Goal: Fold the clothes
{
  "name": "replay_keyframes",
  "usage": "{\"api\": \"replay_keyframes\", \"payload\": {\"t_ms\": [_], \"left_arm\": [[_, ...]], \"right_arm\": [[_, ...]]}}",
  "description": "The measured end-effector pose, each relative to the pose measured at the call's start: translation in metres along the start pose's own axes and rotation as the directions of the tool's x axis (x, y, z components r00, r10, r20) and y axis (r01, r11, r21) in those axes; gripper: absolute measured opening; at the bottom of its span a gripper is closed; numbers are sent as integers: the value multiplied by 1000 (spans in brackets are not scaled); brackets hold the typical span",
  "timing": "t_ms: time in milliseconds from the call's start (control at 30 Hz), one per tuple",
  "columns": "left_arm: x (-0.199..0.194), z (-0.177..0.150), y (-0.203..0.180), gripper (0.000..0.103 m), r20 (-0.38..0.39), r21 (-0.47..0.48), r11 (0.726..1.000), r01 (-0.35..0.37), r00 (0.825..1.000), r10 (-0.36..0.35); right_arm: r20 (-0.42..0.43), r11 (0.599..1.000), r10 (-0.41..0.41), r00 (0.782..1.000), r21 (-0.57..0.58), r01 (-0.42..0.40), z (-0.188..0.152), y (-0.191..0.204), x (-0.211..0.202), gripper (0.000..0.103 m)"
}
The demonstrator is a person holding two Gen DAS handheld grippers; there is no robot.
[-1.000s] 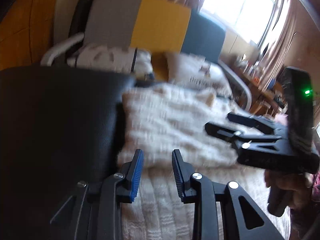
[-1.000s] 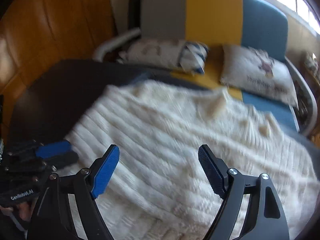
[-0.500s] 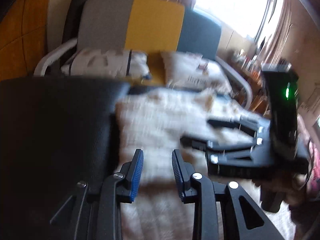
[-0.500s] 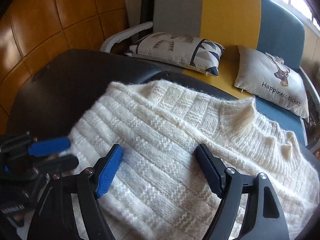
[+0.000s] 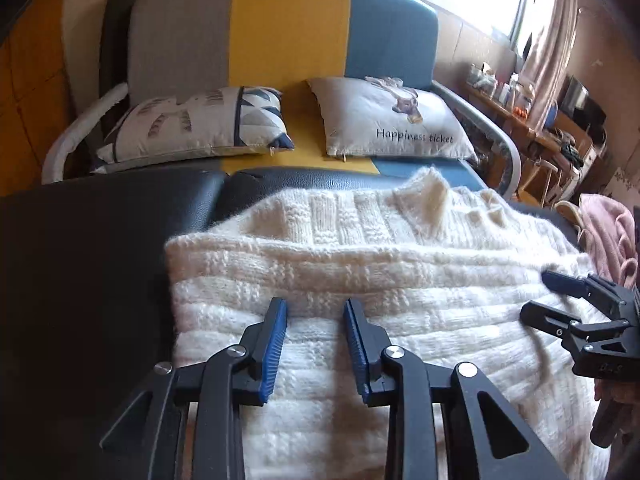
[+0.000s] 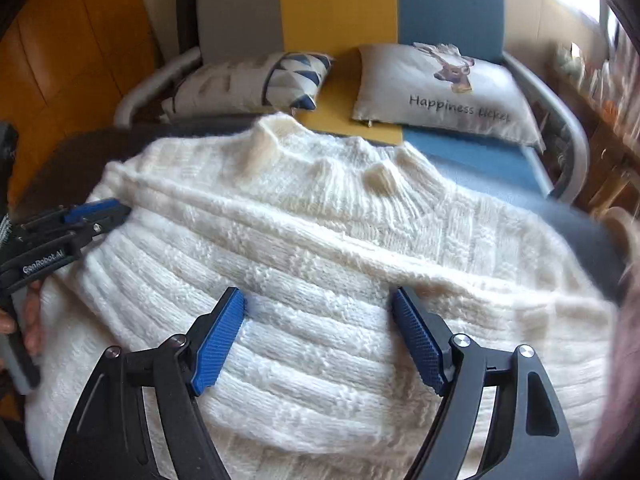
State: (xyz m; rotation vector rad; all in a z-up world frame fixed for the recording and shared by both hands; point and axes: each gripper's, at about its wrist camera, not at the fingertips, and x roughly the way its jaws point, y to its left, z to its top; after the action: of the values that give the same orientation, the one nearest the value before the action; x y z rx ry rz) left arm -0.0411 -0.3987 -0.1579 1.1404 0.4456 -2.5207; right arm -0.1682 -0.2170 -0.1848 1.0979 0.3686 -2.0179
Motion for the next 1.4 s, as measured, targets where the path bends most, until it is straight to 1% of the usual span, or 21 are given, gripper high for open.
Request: {"api": "replay_keyframes", "payload": {"t_ms": [67,167,233,267,300,367,433,500,633,667,733,800,833,867,933,1000,1100,1200,1300,1367,1400], "left_arm": [[-18,-6,-1,30,35,-5,1000,23,999,-23],[-33,-21,-9,30,52,25,1000,12,999,-13],[-40,-30,-14,30,55,47,999,-3,999,0],[-31,-33,-16,30,24,63,998,-27,999,26],[-22,-36,-17,30,-7,74,997,-39,999,39],[-19,-36,-20,30,-8,93,994,-52,999,53],[-26,-38,-20,30,-1,84,995,-46,999,46],[-39,-40,-20,30,12,60,998,-28,1000,27],[-69,-71,-22,30,27,22,1000,12,1000,-13],[-75,-80,-23,30,27,16,1000,14,1000,-15],[-71,-97,-26,30,-8,29,1000,-11,1000,11],[-64,-109,-28,30,-43,54,998,-29,999,31],[-69,-109,-31,30,-30,70,997,-37,999,39],[-76,-107,-33,30,-34,72,997,-32,999,35],[-92,-108,-35,30,-15,57,998,-20,1000,21],[-112,-116,-38,30,2,50,998,26,1000,-26],[-134,-139,-48,30,32,96,995,22,999,-25],[-138,-161,-49,30,-1,103,995,10,1000,-10],[-128,-184,-44,30,-59,114,993,-28,998,35],[-134,-192,-41,30,-15,123,992,-26,999,28],[-138,-192,-41,30,-18,115,993,-26,999,28]], "right_arm": [[32,1000,9,999,-1,-9,-1,-4,-14,78],[81,1000,29,996,-9,-28,-6,-9,-44,78],[64,1000,22,998,10,-22,-16,-20,-48,79],[55,1000,18,998,20,-19,-21,-25,-50,79],[32,999,6,999,43,-8,-26,-33,-43,79],[-18,996,-18,1000,91,19,-37,-49,-24,79],[-5,997,-22,1000,74,22,-39,-50,-30,79],[5,995,-34,999,92,33,-38,-47,-43,79],[65,997,22,998,73,-27,-47,-32,-80,79],[63,997,36,997,71,-41,-51,-29,-83,79],[22,997,-3,1000,76,1,-59,-31,-71,79],[-67,991,-22,997,133,31,-69,-46,-45,79],[-31,992,-31,999,118,34,-71,-46,-47,79],[-37,992,-39,999,117,43,-71,-45,-52,79],[-13,990,-13,1000,139,14,-72,-40,-75,79],[1,993,9,1000,120,-9,-82,-31,-101,79],[-2,989,89,996,122,-88,-112,-20,-131,79],[-54,987,93,994,133,-85,-149,-14,-142,79],[-131,990,73,989,126,-56,-184,-15,-132,78],[-94,993,60,994,107,-50,-192,-18,-136,78],[-94,992,52,994,122,-40,-192,-20,-139,77]]}}
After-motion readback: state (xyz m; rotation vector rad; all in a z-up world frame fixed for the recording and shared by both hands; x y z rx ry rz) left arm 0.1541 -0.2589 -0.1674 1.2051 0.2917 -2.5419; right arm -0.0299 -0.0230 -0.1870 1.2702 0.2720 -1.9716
